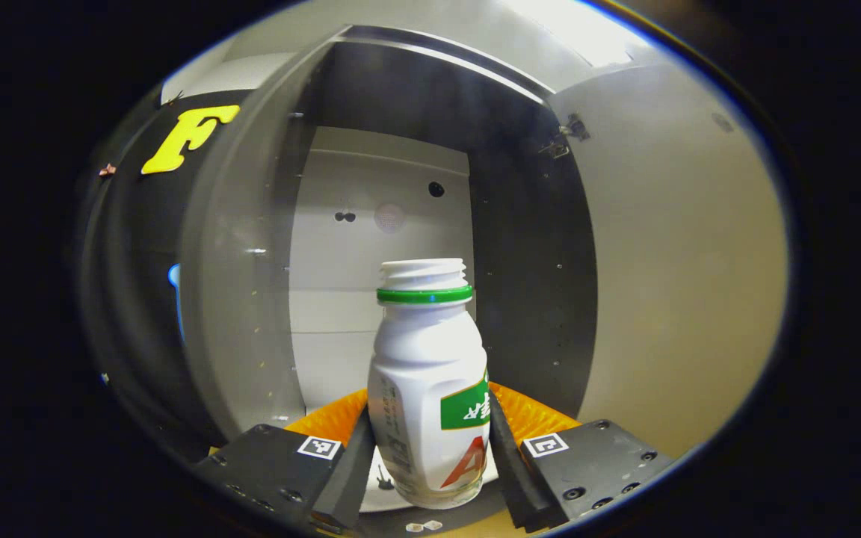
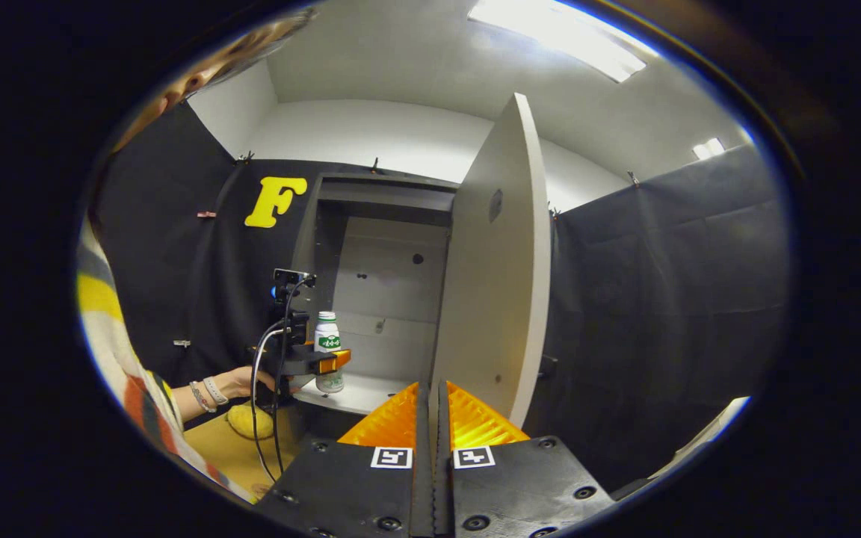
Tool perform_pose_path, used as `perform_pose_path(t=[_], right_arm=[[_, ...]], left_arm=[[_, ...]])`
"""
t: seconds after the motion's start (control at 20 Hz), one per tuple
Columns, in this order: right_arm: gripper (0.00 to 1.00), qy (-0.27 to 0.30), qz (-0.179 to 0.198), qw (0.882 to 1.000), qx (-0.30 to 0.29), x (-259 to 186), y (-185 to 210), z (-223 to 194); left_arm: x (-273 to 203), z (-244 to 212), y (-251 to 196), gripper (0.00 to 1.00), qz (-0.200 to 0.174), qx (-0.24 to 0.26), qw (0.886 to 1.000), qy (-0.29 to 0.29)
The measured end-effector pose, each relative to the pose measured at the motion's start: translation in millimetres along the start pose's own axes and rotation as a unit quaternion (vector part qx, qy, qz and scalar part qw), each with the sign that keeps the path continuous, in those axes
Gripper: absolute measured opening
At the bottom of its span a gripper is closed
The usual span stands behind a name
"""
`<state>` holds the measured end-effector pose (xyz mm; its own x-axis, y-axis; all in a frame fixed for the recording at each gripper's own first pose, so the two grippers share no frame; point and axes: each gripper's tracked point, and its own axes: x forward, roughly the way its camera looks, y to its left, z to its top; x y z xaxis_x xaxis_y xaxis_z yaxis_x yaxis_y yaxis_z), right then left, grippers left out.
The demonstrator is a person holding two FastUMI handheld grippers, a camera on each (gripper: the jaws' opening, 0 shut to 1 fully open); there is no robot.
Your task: Open the cabinet door with the right hand, grasp the bottle in the cabinet with the left hand and place it on the coaster, then close the cabinet door with the right hand.
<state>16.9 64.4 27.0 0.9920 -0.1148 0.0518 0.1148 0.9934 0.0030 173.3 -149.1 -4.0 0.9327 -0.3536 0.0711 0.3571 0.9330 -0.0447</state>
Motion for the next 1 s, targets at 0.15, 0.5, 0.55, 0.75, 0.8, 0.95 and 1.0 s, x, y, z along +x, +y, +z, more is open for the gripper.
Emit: perform_pose_path(t=[0.15,0.5,0.55,0.75,0.8,0.95,1.0], right_arm=[[0.05,0.017,0.024,0.999,0.016,5.2,10.3,-11.5],[0.05,0.048,0.065,0.997,0.005,30.5,60.0,-42.5],[0.05,0.050,0.079,0.996,0.004,38.3,74.9,-45.2],[0.06,0.072,0.165,0.984,0.013,37.4,107.6,-66.0],[0.06,0.078,0.184,0.980,0.014,36.6,111.3,-70.5],[0.05,0.087,0.234,0.968,0.010,34.8,123.7,-83.1],[0.06,0.088,0.246,0.965,0.008,36.0,126.1,-85.8]], left_arm=[[-39.0,-10.4,9.8,0.75,0.007,-0.006,1.000,0.005],[-119.8,-57.3,40.6,0.74,0.036,-0.013,0.998,0.044],[-130.3,-66.5,45.1,0.74,0.050,-0.014,0.998,0.048],[-181.4,-91.9,54.5,0.75,0.101,-0.005,0.993,0.066],[-195.0,-96.7,56.0,0.74,0.118,-0.001,0.991,0.069],[-229.2,-115.7,48.2,0.74,0.164,-0.006,0.983,0.081],[-238.1,-124.0,43.8,0.75,0.173,-0.008,0.981,0.086]])
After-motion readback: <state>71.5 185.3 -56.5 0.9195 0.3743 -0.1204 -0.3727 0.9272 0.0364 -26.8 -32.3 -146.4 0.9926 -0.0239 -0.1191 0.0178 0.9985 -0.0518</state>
